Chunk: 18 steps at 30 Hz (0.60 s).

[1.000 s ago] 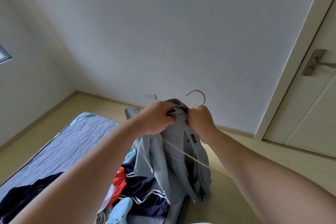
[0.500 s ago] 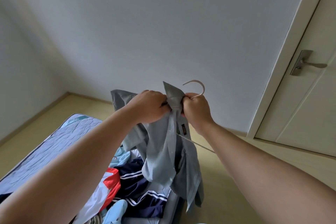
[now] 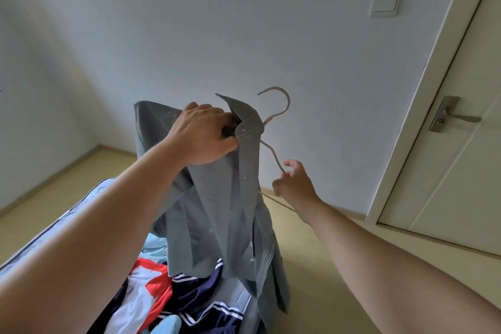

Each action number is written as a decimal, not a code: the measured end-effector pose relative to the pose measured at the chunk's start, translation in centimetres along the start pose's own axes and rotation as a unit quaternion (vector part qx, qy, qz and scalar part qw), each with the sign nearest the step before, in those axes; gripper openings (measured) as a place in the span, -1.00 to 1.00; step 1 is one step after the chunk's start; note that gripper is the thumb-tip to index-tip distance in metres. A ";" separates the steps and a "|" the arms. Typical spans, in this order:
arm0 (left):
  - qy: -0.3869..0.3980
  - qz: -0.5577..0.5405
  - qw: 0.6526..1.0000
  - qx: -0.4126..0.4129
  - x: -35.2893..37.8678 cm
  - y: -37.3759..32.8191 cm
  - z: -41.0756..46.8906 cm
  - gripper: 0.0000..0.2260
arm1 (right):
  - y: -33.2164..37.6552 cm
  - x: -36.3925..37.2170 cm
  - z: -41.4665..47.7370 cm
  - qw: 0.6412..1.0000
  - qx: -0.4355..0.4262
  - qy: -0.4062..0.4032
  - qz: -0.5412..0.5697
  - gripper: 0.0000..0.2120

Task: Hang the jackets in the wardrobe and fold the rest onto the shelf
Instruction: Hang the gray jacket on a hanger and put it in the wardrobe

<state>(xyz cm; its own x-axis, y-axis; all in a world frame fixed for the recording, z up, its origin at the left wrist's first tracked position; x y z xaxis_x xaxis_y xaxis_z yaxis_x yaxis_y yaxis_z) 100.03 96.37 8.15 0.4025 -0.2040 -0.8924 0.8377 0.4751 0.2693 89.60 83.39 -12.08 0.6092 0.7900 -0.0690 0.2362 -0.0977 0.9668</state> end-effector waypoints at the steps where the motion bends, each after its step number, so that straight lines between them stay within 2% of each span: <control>1: -0.005 0.014 1.000 0.002 -0.6 0.1 0.1 -0.68 | -1.1 -0.2 0.2 0.999 0.033 -0.029 0.008 -0.27; 3: -0.022 0.038 0.999 0.001 -2.0 0.4 0.4 -0.59 | -3.4 -0.8 0.3 0.988 0.107 -0.104 0.041 -0.26; 5: -0.048 0.044 0.998 -0.018 -3.7 1.1 0.5 -0.53 | -5.4 -0.5 -0.3 0.971 0.183 -0.130 0.086 -0.33; 8: -0.058 0.069 0.995 -0.050 -5.1 2.6 0.5 -0.49 | -6.1 3.2 -0.4 0.967 0.201 -0.019 0.155 -0.63; 9: -0.057 0.084 0.993 -0.061 -5.4 3.2 0.4 -0.48 | -6.0 4.5 -0.7 0.961 0.205 0.010 0.185 -0.66; 11: -0.061 0.105 0.989 -0.088 -5.9 4.9 0.0 -0.48 | -5.6 6.5 -0.8 0.949 0.195 0.051 0.242 -0.56; 13: -0.072 0.110 0.985 -0.115 -6.6 6.6 -0.7 -0.51 | -5.3 7.5 -0.3 0.961 0.168 0.074 0.206 -0.31; 15: -0.078 0.099 0.983 -0.133 -7.2 7.8 -1.2 -0.55 | -5.8 8.2 0.0 0.976 0.172 0.096 0.092 -0.16; 16: -0.080 0.091 0.983 -0.140 -7.4 8.2 -1.4 -0.57 | -6.3 8.6 0.0 0.977 0.182 0.110 0.031 -0.18; 18: -0.088 0.070 0.982 -0.154 -7.8 8.8 -1.7 -0.64 | -7.0 9.9 -0.5 0.966 0.201 0.152 -0.063 -0.38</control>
<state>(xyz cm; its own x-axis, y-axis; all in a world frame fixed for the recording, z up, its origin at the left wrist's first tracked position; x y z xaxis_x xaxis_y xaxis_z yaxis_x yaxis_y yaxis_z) 103.61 103.60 16.90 0.5852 -0.2501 -0.7713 0.6293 0.7400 0.2376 93.62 92.20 -19.42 0.3213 0.9459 -0.0456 0.6052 -0.1680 0.7782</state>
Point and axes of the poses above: each hand's wrist, its own z-axis towards the middle knuckle, its own x-axis out of the palm, y = z × x, the point moved 10 cm from there along z, towards the middle knuckle, and after that the axes turned 4 degrees about z, right-handed, at the moved point
